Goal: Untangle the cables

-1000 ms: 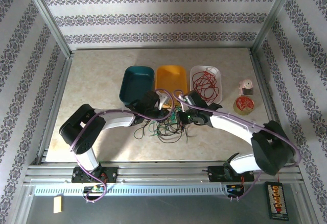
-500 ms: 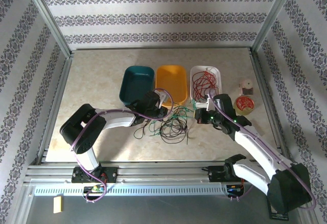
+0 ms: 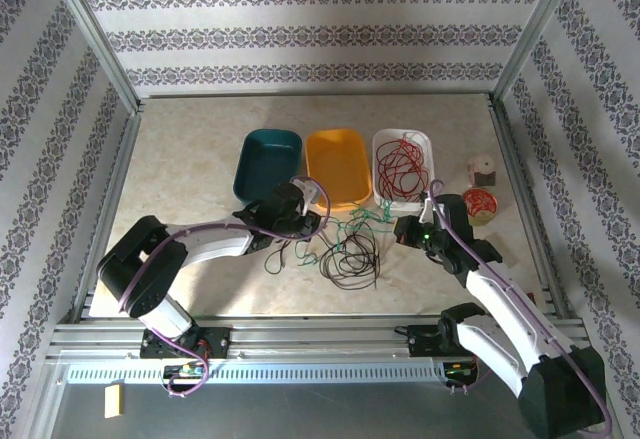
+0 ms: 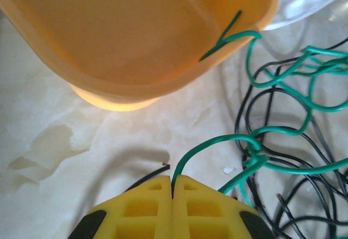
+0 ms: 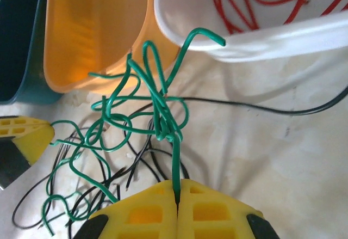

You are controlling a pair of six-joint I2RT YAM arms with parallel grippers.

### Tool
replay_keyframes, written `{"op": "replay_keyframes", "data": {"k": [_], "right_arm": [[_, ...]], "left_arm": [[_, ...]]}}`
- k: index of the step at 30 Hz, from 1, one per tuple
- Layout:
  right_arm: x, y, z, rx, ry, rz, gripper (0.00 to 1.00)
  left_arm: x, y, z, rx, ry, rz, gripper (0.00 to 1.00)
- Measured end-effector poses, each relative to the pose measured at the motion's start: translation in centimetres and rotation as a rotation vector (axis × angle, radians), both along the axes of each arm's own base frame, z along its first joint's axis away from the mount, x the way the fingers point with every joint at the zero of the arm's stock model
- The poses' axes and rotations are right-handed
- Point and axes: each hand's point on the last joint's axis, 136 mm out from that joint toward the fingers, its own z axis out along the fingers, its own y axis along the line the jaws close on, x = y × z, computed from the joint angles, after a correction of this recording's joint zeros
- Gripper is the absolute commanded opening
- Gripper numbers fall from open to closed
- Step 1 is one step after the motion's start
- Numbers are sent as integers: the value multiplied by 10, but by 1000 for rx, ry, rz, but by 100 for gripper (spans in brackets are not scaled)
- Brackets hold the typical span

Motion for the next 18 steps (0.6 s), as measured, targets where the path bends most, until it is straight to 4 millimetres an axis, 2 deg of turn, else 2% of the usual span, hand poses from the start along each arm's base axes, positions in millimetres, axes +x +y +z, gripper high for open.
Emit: {"op": "replay_keyframes", "data": {"k": [10, 18], "right_arm": [[-27, 48, -40, -80, 133, 243, 0], [-21, 70, -40, -167, 105, 330, 0]], "left_arm": [[-12, -6, 48, -109, -67, -75, 0], [-17, -21, 76, -239, -83, -120, 0]]}}
